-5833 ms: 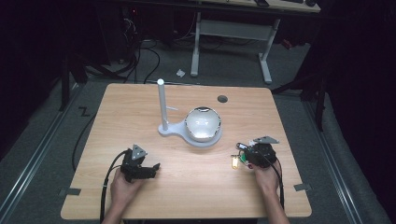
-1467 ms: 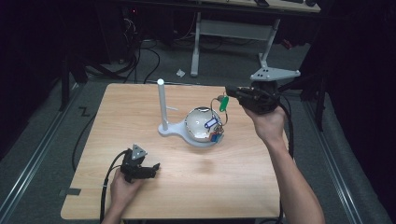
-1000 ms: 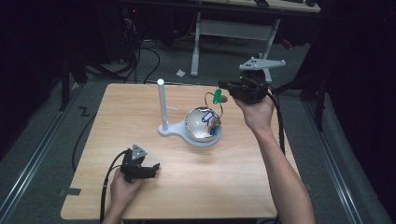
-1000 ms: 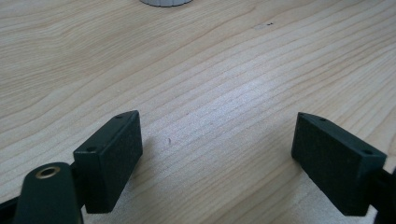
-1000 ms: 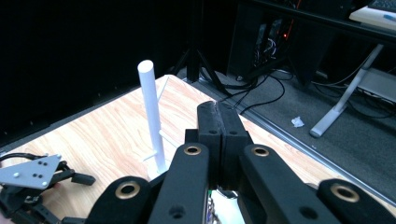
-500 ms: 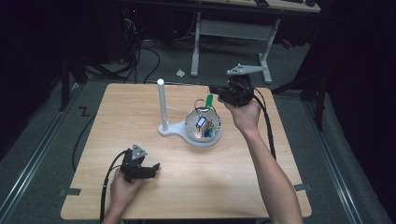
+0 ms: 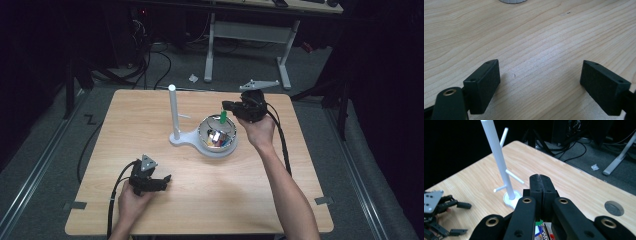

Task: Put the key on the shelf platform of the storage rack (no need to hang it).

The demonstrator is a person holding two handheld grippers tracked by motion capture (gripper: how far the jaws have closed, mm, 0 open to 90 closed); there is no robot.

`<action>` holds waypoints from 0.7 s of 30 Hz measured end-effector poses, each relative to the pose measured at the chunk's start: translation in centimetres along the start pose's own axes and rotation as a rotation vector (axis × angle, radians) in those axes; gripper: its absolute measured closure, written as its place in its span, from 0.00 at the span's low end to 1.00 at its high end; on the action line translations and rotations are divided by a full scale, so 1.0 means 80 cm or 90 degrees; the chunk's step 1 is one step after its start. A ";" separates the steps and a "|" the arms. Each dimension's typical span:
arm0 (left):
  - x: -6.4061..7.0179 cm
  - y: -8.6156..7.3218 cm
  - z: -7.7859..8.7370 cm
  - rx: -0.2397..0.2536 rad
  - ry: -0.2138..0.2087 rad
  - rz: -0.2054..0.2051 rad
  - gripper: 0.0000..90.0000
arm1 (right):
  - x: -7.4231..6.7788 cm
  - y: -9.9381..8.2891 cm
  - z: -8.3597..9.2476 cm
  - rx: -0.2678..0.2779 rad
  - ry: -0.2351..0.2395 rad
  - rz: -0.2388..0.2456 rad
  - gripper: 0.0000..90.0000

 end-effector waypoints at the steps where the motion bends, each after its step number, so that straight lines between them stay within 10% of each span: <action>1: 0.000 0.000 0.000 0.000 0.000 0.000 0.18 | 0.000 -0.003 -0.001 -0.003 0.000 -0.001 1.00; 21: -0.001 0.000 0.000 0.002 -0.002 -0.005 0.18 | 0.009 -0.051 -0.027 -0.044 0.024 -0.039 1.00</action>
Point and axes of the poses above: each handheld gripper's, and its own axes: z roughly backward along the jaws, y roughly out of its top, x roughly to its right, the point moved 1 cm from there along -z, roughly forward along the jaws, and after that the axes turned 7 degrees about x, right-handed, at the moved point
